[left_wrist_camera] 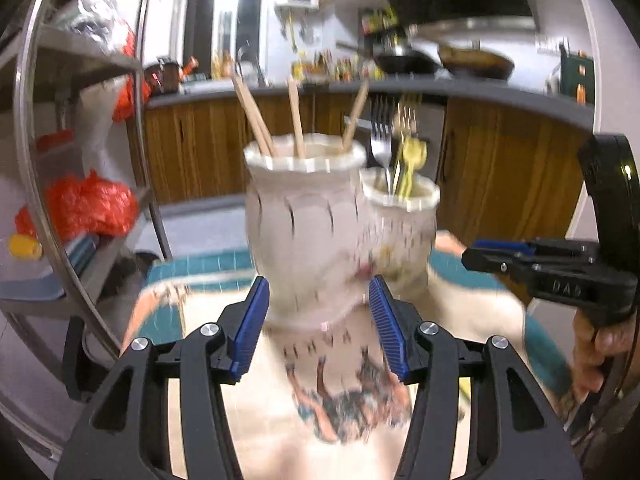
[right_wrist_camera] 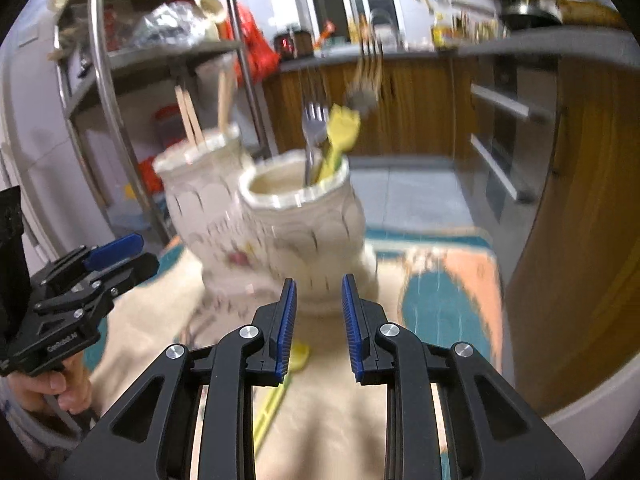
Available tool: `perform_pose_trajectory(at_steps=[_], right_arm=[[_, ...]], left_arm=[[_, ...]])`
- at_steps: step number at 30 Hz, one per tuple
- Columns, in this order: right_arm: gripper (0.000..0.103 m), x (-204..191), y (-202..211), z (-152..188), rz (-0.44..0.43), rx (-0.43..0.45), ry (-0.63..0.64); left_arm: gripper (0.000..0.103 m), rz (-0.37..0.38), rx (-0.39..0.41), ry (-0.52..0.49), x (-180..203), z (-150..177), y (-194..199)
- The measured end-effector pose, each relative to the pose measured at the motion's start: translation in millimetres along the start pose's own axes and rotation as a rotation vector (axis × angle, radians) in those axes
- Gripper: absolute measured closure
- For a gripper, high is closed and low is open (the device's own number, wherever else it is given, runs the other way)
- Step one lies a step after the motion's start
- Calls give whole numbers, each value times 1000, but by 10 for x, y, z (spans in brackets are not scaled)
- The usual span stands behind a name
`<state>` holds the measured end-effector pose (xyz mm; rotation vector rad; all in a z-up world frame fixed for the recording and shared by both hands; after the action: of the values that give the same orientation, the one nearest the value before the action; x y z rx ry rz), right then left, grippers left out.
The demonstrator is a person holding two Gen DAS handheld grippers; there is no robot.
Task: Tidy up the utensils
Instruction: 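Grasp the last yellow plastic utensil with the right tool while the left tool grasps the last chopstick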
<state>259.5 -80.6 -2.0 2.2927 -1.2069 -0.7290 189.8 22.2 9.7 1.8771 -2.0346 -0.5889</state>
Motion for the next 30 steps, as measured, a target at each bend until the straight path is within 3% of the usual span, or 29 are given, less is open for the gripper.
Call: perform_pose_trajectory(at_steps=[7,19,22,24,30], right_arm=[[78,58,-151,271,-21,-127,-12],[75,-263,-257,615,-88,-260,78],[75,-317,-294,666,-76,-279,110],[75,-341,-288,702,-65,-278,128],[82,-333,-254,727,-22,-278,202]], left_arm=[[52,86,-137,-85,264,260,-175],[54,128,-268,-245,621,588,-278],[63,118,-305,-276,659,690,-321],[76,108,-314,-280,657,702,-337],[89,79,-325,-263,595,702,-362]])
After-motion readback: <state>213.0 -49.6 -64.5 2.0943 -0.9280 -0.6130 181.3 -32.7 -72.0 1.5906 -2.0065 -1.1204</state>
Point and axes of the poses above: each gripper's, at about its wrist camera, not at the fingertips, and y roughly against the way its jaws point, x to its right, z to its underside, the point moved 7 cm from there along -y, roughly the way its jaws point, and after that the axes turned 4 degrees about -y, right-handed, at the moved point
